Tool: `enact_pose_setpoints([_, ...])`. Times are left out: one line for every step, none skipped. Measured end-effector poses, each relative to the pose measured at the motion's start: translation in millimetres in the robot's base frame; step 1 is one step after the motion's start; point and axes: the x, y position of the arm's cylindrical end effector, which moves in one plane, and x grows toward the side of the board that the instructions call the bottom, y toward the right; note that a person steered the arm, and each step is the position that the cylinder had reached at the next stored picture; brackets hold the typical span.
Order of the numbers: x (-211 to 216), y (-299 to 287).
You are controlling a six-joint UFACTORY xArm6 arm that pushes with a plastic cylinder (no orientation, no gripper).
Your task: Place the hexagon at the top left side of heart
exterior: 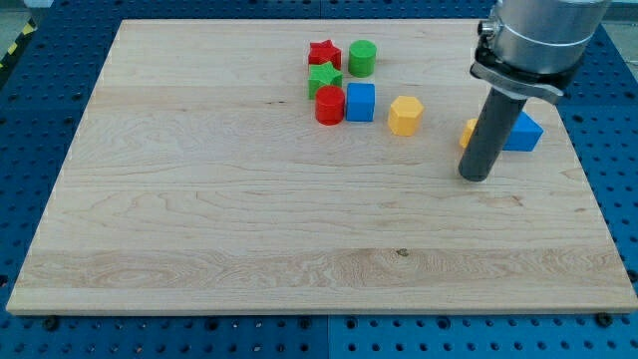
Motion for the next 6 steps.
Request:
enact_pose_setpoints([-5, -30])
enact_pose_setpoints([-22, -84])
enact_pose_setpoints([-47, -92])
enact_pose_setpoints([-55, -69])
enact_pose_setpoints([-55, -23])
enact_pose_setpoints([-55, -21])
